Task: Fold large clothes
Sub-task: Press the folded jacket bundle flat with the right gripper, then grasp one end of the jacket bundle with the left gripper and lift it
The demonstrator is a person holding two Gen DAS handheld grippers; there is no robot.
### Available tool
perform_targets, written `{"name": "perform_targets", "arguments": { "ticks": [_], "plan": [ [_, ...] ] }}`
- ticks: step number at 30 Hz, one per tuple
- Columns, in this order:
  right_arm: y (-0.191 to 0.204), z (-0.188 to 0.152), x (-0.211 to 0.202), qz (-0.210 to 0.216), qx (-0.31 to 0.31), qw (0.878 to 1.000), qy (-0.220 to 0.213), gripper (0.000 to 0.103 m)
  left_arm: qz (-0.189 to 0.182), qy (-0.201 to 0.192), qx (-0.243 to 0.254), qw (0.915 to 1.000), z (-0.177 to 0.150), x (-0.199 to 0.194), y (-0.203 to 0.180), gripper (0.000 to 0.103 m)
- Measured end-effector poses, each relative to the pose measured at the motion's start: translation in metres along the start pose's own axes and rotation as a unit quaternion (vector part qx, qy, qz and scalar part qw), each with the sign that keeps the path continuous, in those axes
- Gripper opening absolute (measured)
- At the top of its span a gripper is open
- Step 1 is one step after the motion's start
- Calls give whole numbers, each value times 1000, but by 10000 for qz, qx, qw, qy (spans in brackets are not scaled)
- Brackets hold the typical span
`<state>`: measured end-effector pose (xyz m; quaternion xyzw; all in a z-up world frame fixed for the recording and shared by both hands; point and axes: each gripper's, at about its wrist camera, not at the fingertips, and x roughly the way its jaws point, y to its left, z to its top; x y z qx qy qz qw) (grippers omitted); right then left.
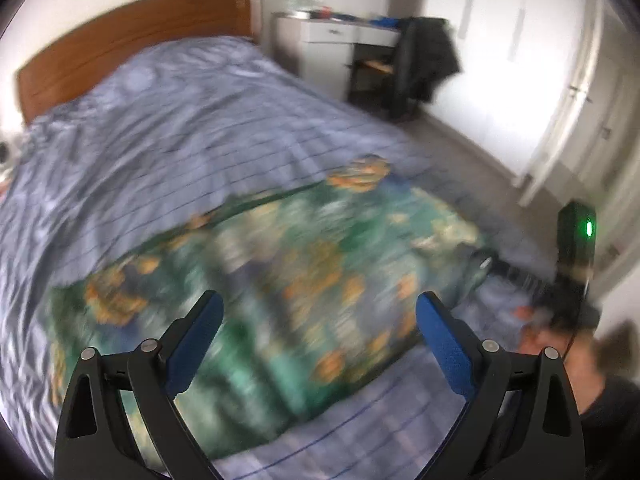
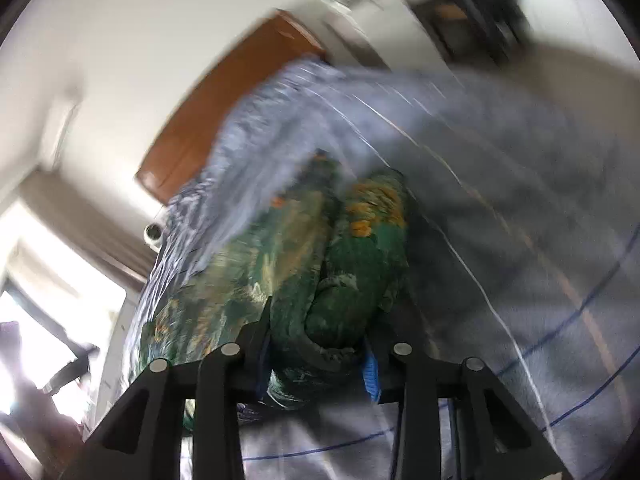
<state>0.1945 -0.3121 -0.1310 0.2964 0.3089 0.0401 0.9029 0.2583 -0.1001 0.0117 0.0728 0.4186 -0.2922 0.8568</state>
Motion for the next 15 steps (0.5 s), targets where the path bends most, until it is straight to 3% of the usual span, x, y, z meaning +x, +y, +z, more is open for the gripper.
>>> {"name": "perform_targets", "arguments": {
  "ticks": [4,8,9,11,15],
  "plan": [
    [62,2,-26,125,-1070,9934,-399,35,-647,306,12,9974,40,6,-17,97],
    [133,-14,-41,253,-2387,9687,-639,35,-609,426,308,9968,58,2,-30,97],
    [153,-23,-42,282,-2798,9573,-671,35,-560,448,417,9966,59,-1,-32,97],
    [179,-37,-43,360,-3323,9399,-697,35,-332,550,627,9960,59,-3,-36,97],
    [227,-73,-45,585,-4320,8971,-720,35,877,731,1042,9880,38,-2,-31,97]
  ]
}}
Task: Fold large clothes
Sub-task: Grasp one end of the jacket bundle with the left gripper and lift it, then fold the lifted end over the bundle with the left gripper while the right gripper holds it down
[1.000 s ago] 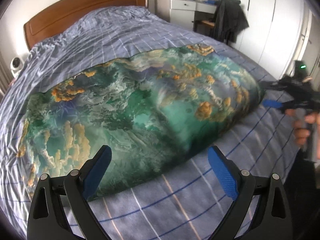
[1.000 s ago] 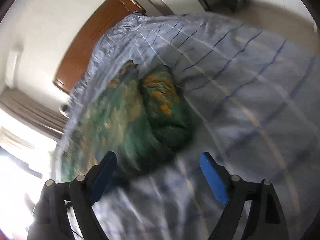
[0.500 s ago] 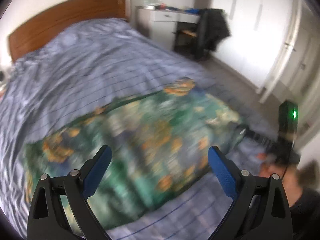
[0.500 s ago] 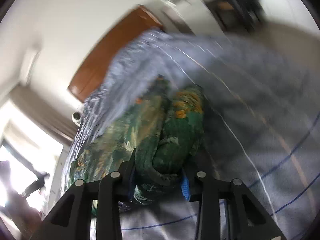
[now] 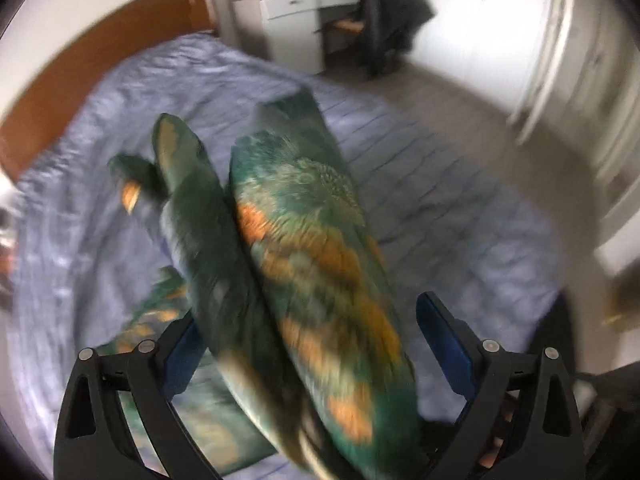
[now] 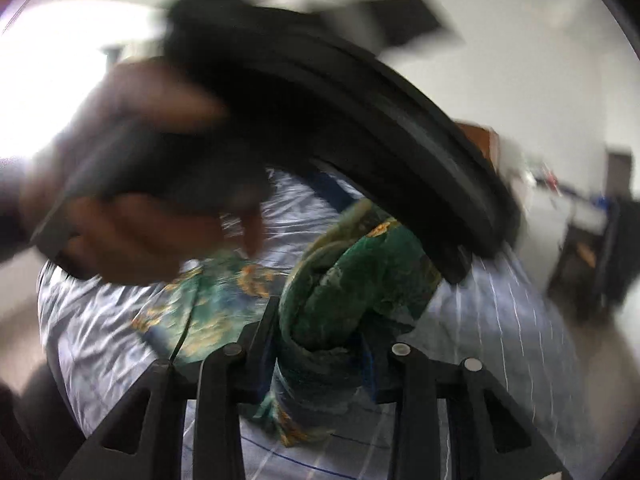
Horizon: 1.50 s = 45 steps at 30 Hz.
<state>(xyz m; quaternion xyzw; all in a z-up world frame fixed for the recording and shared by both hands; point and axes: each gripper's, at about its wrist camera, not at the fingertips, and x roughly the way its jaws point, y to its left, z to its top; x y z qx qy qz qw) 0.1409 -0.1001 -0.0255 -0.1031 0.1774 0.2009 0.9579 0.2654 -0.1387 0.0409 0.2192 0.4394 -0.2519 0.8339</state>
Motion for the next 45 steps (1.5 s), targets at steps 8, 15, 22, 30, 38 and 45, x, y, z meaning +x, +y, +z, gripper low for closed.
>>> {"name": "perform_targets", "arguments": {
  "ticks": [8,15,22,30,38,45],
  "plan": [
    [33,9,-1,628,-260,9976,149,48,129,100,-871,9961,-45,8,70,28],
    [-5,3,-1,837,605,9927,617,71,27,-44,-2005,9797,-109,8,179,28],
    [-18,4,52,698,725,9889,1096,45,-182,119,-3047,9522,-192,39,238,29],
    [38,7,125,1163,93,9799,1617,43,-604,-38,-3566,9323,-231,55,262,32],
    [69,-39,183,1388,70,9589,2472,43,-840,-73,-3975,9137,-269,82,275,38],
    [69,-60,196,1331,433,9574,2527,43,-811,-240,-4004,9124,-276,92,271,41]
  ]
}}
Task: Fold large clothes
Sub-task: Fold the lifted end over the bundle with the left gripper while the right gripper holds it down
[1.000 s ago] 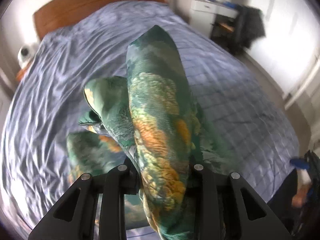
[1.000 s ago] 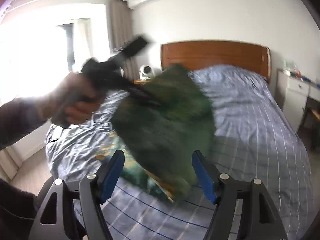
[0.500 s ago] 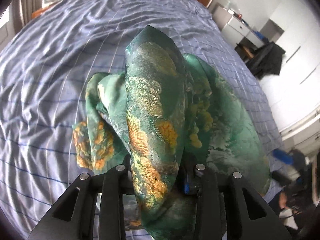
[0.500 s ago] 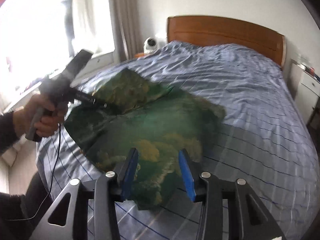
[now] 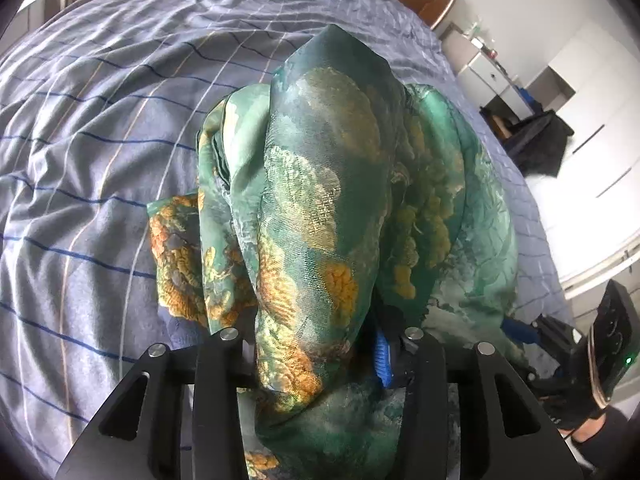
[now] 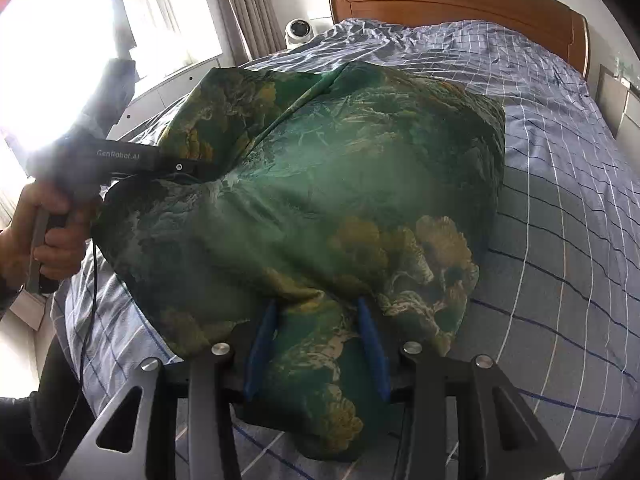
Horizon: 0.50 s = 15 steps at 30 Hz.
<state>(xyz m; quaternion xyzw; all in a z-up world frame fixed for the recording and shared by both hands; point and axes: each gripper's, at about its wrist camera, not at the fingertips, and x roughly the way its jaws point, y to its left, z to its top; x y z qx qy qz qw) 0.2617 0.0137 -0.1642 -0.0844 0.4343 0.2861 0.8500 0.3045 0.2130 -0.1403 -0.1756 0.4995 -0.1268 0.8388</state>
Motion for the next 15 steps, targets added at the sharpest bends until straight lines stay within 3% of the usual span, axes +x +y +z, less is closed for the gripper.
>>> {"name": "perform_targets", "arguments": {
  "ticks": [8,10,15],
  "plan": [
    [-2,39,-21,256,-52,9979,592,44,-102,31,11,9999,10,-33,0,43],
    [-7,58,-33,354,40,9980,522,44,-136,6,26,9999,11,-42,2,44],
    [-15,132,-38,27,-31,10000,-7,44,-11,-49,68,10000,6,-45,13,46]
  ]
}}
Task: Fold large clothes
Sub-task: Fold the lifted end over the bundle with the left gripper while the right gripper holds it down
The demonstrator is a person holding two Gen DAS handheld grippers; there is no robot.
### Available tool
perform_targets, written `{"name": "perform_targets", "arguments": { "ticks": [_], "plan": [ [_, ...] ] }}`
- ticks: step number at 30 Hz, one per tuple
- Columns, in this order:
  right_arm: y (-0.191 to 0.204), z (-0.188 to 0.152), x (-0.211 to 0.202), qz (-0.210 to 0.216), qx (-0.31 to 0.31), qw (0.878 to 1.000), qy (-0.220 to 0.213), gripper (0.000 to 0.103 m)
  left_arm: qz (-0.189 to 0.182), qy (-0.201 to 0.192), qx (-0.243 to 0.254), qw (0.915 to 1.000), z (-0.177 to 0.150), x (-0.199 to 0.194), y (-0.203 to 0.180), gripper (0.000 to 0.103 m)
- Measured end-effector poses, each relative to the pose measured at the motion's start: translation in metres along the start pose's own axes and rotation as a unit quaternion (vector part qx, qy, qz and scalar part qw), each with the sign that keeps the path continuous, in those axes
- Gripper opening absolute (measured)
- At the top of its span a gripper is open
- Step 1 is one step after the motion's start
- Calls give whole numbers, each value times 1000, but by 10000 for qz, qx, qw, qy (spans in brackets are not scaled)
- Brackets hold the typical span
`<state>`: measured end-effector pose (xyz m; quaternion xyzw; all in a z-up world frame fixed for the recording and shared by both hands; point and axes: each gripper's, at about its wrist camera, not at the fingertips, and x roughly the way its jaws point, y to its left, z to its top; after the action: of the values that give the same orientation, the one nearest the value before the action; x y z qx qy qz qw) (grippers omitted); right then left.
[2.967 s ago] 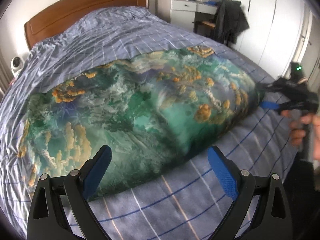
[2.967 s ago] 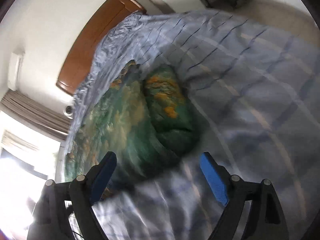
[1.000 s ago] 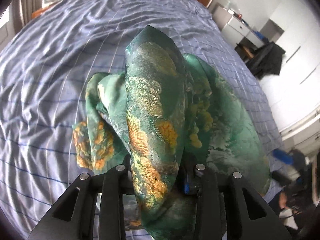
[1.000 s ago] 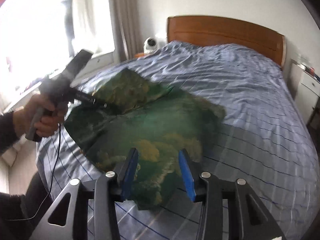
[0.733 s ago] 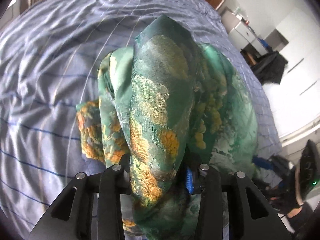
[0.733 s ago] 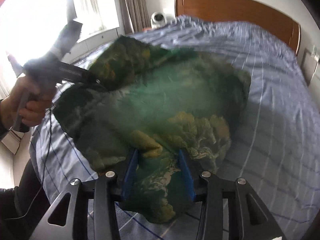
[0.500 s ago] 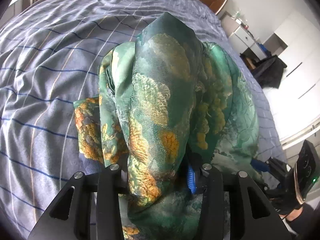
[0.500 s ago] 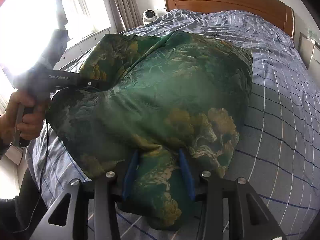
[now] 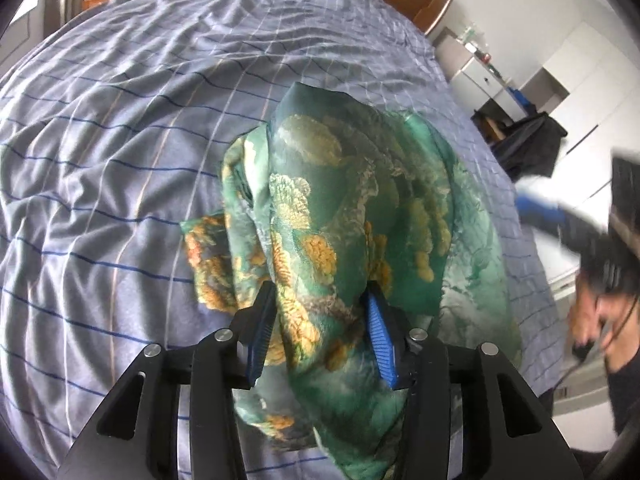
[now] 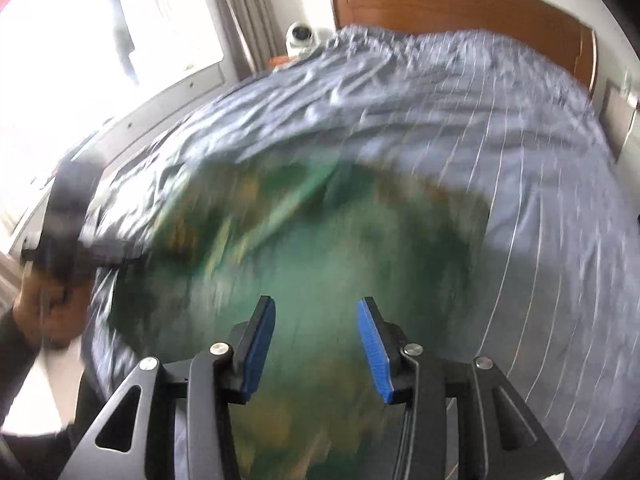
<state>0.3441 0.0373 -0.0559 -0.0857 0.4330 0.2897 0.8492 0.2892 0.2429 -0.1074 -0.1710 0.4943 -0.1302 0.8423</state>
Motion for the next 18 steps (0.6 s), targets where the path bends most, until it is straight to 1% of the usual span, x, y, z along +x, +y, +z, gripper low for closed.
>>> {"name": "perform_targets", "arguments": {
  "ticks": [1,3,4,5,6,7,9,11,13,15,18],
  "plan": [
    [-1,10,4,19,5,10000,-29,44,-31,8,-69,10000,-1,2,3,46],
    [-1,36,28,130,123,9998,62,44,-42,34,-157,9999,-3,8,4,46],
    [-1,50,49,150,225,9994,202,44,-7,57,-156,9999,-4,11,5,46],
    [-2,56,63,151,280,9990,310,44,45,76,-137,9999,-4,14,5,46],
    [-2,62,87,145,344,9978,541,44,94,85,-131,9998,-5,17,6,46],
    [-2,62,99,118,384,9969,679,45,139,91,-153,9997,-6,19,7,46],
    [-5,59,139,14,551,9926,1080,45,169,121,-293,9994,-6,25,13,46],
    [-3,52,160,-121,480,9908,1262,45,178,163,-326,9992,-7,30,15,46],
    [-3,47,161,-186,450,9910,1247,45,184,159,-276,9993,-7,31,15,47],
    [-3,46,154,-178,458,9919,1169,45,198,150,-239,9994,-7,30,15,47],
    [2,40,120,-90,258,9953,928,45,227,113,-192,9995,-9,29,14,47]
  ]
}}
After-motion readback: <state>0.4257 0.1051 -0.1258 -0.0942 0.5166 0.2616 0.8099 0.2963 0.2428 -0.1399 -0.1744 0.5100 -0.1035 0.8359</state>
